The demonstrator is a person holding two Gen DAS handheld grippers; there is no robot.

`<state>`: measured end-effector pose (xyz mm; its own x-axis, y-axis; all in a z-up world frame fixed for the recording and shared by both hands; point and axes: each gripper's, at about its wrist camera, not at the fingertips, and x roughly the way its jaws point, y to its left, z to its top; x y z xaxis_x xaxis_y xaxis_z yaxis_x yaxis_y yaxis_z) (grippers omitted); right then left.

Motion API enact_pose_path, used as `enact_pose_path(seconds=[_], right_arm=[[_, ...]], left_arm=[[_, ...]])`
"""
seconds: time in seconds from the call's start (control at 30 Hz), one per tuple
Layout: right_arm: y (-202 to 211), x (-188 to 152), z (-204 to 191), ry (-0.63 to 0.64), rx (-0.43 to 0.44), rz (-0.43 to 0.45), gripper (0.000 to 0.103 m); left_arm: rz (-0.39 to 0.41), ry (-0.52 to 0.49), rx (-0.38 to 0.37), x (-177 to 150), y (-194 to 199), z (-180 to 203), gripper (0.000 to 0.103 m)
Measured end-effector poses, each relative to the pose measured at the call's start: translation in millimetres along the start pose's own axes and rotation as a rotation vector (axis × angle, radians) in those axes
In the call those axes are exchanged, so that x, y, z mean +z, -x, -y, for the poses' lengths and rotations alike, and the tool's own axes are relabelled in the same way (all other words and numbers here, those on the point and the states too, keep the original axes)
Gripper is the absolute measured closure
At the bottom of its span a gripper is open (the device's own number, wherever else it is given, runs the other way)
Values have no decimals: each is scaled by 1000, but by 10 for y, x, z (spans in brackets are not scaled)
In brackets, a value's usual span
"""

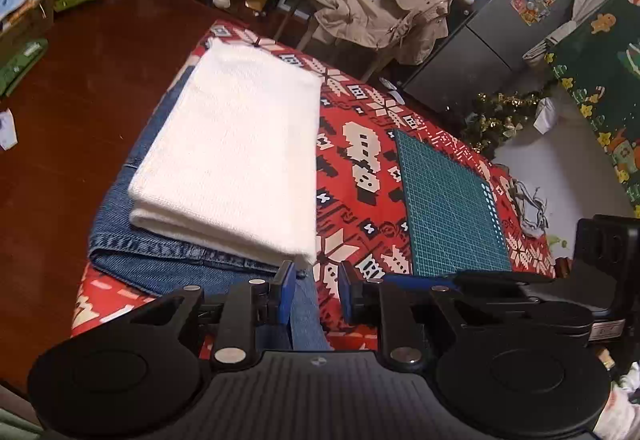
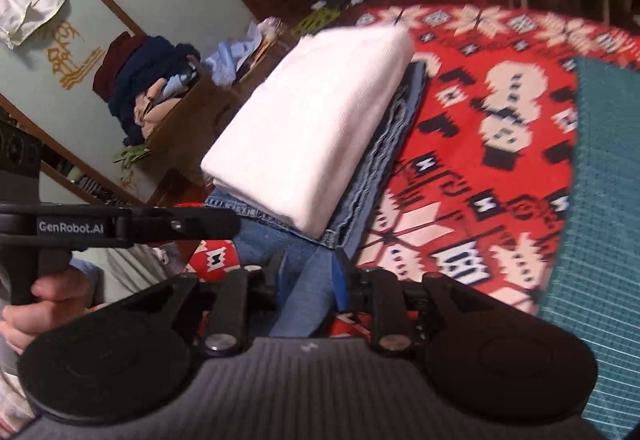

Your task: Fold clothes

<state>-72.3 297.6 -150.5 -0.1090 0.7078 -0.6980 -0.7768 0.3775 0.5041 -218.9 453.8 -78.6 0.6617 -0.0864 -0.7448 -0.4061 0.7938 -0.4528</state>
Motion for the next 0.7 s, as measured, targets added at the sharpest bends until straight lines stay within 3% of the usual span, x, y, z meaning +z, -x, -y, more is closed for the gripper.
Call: enact_pose_path(seconds=[0.37,0.63,0.7], right_arm=[[686,-108,-258,131,-100,71,35],[1154,-164,-429,201,-151,113,11],[1216,-163,-460,211,-161,106,3]], left_arm=[[127,-129,164,-384,384,614,42],[162,-61,192,-566,552,802,40],[167,-44,220,-601,580,841,34]])
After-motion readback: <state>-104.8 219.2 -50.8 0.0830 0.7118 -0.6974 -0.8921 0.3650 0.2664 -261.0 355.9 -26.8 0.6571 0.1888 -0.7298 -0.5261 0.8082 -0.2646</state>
